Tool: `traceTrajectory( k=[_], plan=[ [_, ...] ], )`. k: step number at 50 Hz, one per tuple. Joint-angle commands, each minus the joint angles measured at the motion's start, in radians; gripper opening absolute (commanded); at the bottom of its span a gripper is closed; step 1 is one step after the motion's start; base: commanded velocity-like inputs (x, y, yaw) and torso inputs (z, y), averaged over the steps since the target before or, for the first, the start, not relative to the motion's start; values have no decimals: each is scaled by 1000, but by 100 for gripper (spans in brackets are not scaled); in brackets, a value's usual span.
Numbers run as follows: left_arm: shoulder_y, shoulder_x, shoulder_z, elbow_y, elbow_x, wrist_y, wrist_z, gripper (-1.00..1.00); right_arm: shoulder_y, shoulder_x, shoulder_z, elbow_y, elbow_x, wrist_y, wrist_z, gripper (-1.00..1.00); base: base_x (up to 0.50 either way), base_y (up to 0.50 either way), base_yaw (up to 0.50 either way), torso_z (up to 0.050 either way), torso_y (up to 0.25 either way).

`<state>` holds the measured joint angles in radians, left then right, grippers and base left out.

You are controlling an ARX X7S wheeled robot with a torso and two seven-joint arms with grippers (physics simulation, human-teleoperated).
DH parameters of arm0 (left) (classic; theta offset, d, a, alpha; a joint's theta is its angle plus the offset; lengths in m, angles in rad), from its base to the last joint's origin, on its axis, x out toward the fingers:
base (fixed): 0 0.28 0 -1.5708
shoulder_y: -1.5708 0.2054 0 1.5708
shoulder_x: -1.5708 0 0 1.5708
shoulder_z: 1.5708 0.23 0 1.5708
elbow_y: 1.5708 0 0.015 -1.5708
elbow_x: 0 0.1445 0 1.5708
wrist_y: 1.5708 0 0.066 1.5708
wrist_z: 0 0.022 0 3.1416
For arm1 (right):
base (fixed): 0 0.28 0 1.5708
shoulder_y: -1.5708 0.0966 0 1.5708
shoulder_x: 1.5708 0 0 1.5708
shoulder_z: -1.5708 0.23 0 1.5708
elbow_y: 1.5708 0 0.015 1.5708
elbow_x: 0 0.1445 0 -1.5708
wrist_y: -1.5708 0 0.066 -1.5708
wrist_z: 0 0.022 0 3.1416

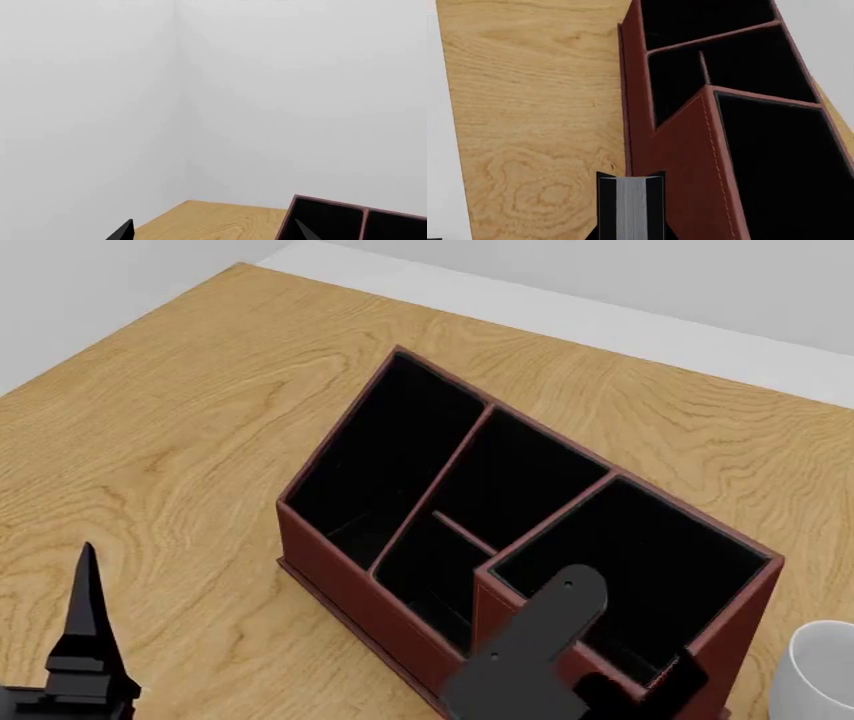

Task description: Pick up the book and place it in the right compartment of the caddy.

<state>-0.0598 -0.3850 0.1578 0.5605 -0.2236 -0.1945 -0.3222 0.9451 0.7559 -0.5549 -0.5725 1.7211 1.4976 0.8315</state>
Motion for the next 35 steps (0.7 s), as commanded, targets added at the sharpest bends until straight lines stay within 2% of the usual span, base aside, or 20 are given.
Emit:
traceTrajectory(
  k=[1,15,25,35],
  plan=[
    [-2,-2,-1,-4,-5,2,-2,100,117,-40,-7,53,-72,-8,-79,-100,0,0,0,0,0],
    [-4,-9,-15,-4,-22,0,-5,100,285,-104,-7,175,-64,-37,-127,-100,0,0,0,0,1],
    [-4,-12,-16,0,-22,-3,-11,100,330,-118,19,227,-68,-85,-176,-100,0,0,0,0,1],
    [-2,-15,-19,2,-25,0,-15,100,467,-136,10,374,91,-103,-34,-100,0,0,0,2,1]
  ],
)
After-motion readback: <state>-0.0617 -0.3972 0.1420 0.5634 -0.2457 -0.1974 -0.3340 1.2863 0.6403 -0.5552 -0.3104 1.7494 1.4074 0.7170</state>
